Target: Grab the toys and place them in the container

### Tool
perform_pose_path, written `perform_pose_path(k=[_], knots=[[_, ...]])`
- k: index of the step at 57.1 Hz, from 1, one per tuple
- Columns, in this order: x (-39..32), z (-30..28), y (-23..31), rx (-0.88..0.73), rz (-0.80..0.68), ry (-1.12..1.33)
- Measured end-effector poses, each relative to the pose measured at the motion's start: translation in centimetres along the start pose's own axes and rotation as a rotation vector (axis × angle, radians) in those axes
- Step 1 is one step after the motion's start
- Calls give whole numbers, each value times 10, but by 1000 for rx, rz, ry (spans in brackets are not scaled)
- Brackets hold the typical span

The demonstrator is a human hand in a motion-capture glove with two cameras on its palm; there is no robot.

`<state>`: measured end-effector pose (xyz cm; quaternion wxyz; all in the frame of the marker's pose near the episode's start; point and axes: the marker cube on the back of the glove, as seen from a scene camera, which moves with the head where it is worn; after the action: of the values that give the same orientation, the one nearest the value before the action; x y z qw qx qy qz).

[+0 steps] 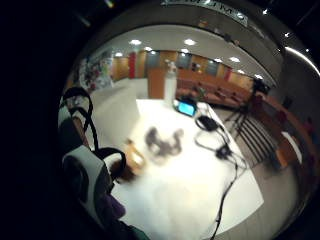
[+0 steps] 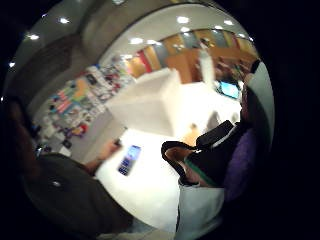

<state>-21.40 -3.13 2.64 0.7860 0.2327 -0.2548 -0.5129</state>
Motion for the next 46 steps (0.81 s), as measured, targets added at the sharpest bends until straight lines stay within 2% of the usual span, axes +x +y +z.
perform_pose_path(k=[2, 6, 9, 12, 17, 21, 22, 26, 29, 31, 36, 42, 46], knots=[[0, -5, -50, 39, 35, -7], [18, 3, -137, 86, 288, 171], [41, 12, -183, 96, 396, 245], [64, 28, -218, 87, 407, 290], [103, 67, -246, 8, 289, 365], [109, 103, -283, 24, 560, 296], [109, 112, -289, 14, 562, 286], [126, 143, -291, -102, 385, 373], [141, 164, -298, -158, 489, 458], [145, 176, -305, -160, 577, 417], [151, 204, -308, -219, 559, 318], [169, 220, -296, -336, 698, 245], [178, 222, -281, -418, 669, 292]])
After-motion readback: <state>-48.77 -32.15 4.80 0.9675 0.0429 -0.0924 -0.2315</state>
